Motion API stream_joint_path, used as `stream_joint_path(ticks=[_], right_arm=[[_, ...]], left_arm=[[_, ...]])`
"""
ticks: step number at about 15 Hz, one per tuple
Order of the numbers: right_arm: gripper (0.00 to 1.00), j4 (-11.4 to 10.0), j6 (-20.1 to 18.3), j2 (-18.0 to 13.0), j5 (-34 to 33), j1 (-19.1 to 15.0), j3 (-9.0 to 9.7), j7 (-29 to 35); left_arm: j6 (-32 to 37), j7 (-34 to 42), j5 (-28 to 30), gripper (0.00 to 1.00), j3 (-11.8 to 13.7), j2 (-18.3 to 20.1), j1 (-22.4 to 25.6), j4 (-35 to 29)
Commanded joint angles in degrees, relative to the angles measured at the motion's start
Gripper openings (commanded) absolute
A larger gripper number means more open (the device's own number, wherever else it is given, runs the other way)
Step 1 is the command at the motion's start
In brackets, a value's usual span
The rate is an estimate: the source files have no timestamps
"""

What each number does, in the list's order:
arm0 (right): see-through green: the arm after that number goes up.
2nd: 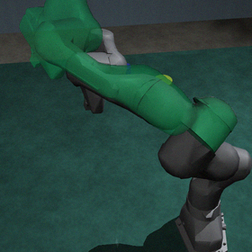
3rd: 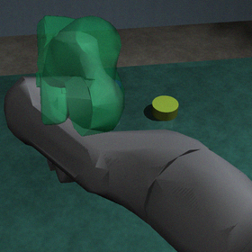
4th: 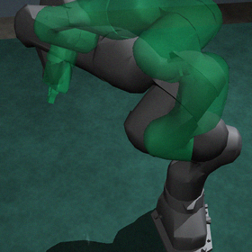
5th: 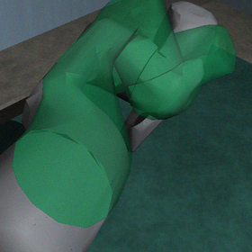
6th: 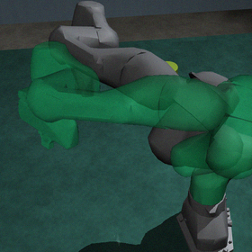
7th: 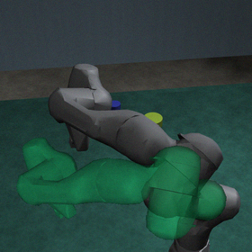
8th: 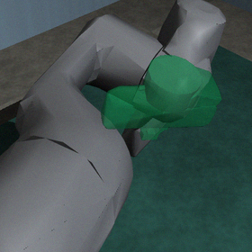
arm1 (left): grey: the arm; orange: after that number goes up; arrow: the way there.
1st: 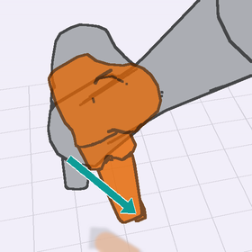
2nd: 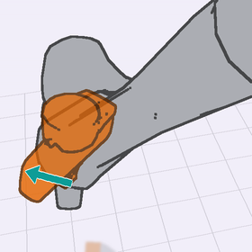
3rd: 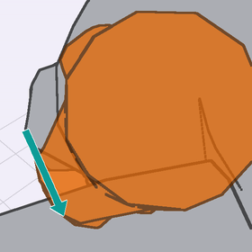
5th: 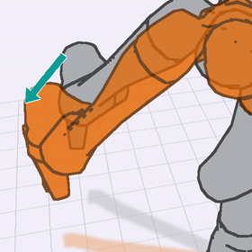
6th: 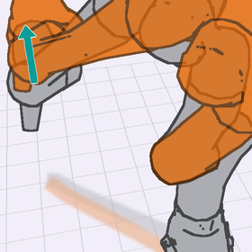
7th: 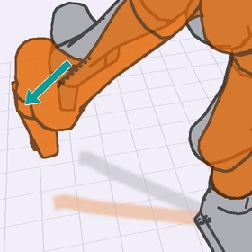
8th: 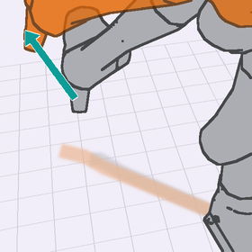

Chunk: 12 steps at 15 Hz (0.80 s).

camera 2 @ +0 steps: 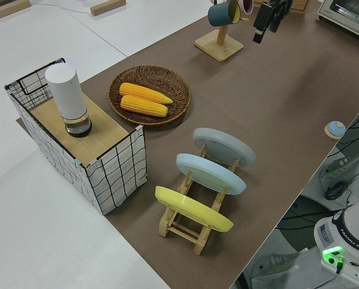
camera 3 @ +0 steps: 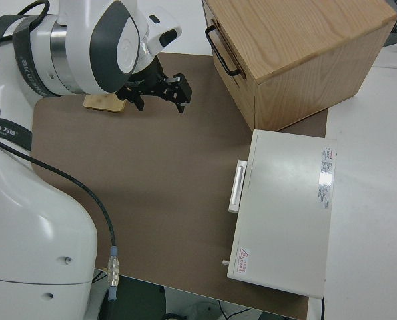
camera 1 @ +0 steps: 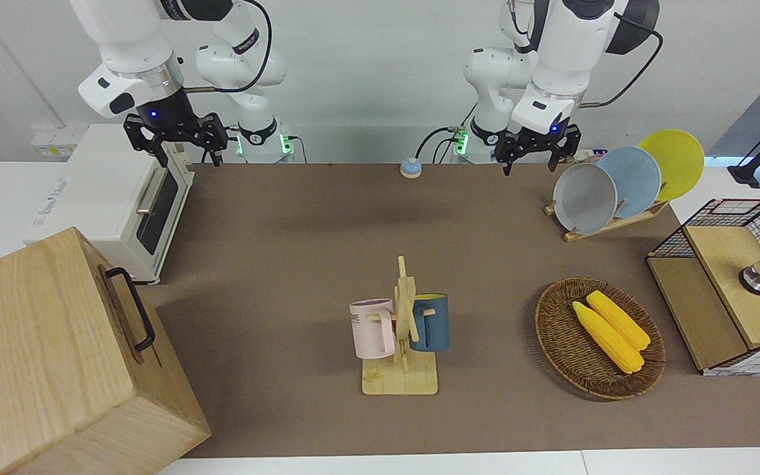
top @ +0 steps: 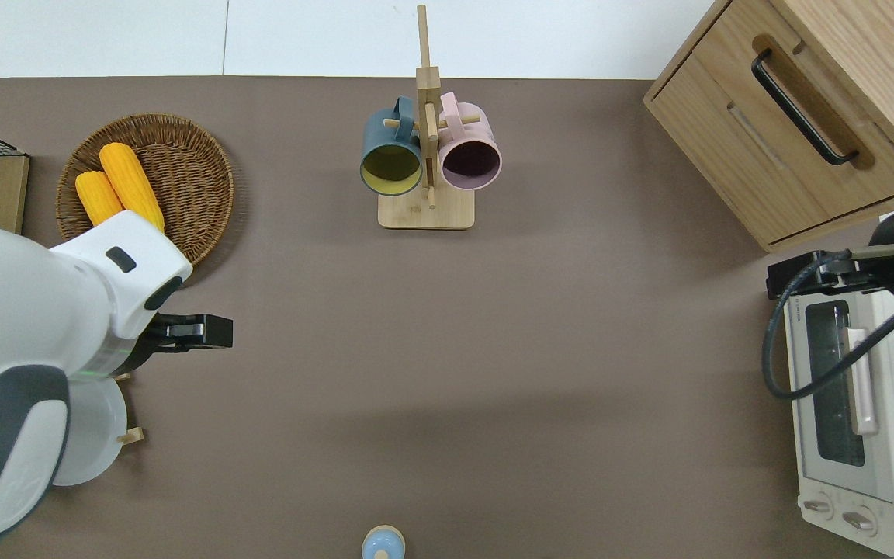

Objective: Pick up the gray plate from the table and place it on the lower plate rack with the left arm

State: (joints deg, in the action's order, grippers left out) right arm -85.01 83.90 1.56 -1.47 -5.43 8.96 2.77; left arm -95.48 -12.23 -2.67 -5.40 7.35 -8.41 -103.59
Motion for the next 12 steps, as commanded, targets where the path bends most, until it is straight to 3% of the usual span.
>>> stream_joint_path(ticks=[1,8,12], right_arm=[[0.983,0.4,-0.1,0.0,0.2,0.4,-0.34,0.2],[0.983,0.4,-0.1,0.0,0.2,0.4,-0.34,0.2],[0.983,0.4,-0.1,0.0,0.2,0.4,-0.34,0.2]], left_arm=[[-1.8,7.6,3.0,1.00,2.0,-0.8,0.6,1.8],[-1.3,2.5,-1.2,1.00,2.1,-1.1,0.7,2.7],[-0.5,3.4,-0.7,1.00,1.2,-1.0,4.5,2.6]])
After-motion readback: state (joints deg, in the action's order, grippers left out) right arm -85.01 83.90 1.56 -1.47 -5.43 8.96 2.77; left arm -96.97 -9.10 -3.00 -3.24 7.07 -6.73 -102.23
